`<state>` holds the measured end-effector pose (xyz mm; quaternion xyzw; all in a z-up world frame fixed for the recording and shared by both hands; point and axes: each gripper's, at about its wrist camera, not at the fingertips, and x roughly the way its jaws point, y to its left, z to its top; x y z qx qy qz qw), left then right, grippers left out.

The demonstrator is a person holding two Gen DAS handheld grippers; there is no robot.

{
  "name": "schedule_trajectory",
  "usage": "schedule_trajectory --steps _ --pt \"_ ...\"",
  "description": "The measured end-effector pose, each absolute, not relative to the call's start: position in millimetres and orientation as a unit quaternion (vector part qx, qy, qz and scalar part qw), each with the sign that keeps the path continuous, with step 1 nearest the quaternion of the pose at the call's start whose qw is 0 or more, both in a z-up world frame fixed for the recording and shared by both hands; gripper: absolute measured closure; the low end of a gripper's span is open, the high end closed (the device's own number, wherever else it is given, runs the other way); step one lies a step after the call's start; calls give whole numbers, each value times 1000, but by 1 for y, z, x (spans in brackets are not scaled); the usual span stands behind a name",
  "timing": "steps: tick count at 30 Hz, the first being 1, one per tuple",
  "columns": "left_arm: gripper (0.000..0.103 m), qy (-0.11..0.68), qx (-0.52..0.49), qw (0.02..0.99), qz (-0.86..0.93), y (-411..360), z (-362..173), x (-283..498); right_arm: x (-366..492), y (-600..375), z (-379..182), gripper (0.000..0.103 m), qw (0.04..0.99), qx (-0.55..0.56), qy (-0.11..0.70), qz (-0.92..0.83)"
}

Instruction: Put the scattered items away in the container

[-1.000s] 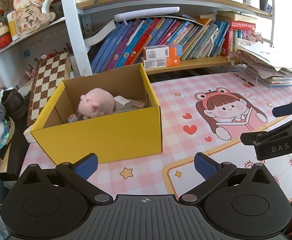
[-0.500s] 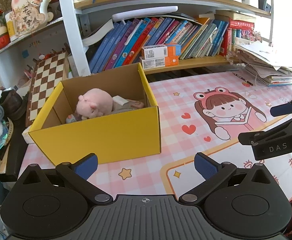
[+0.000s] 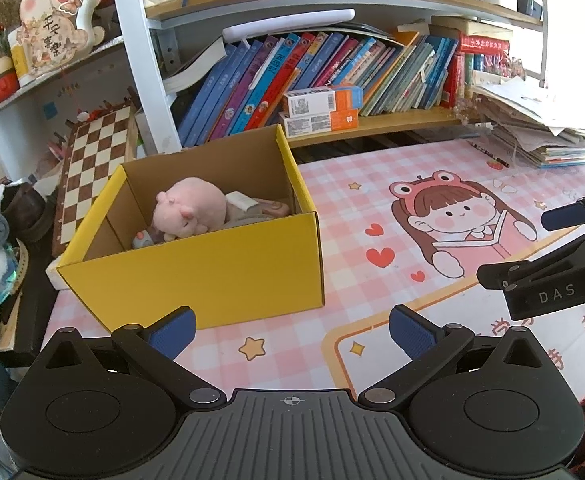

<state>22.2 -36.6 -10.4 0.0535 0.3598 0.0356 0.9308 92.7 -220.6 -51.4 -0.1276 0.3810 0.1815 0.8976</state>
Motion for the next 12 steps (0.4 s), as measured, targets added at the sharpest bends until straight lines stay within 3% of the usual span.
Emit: schedule_trajectory --steps 12 --pt "0 369 31 929 26 -32 -15 24 95 -220 -54 4 895 -127 386 184"
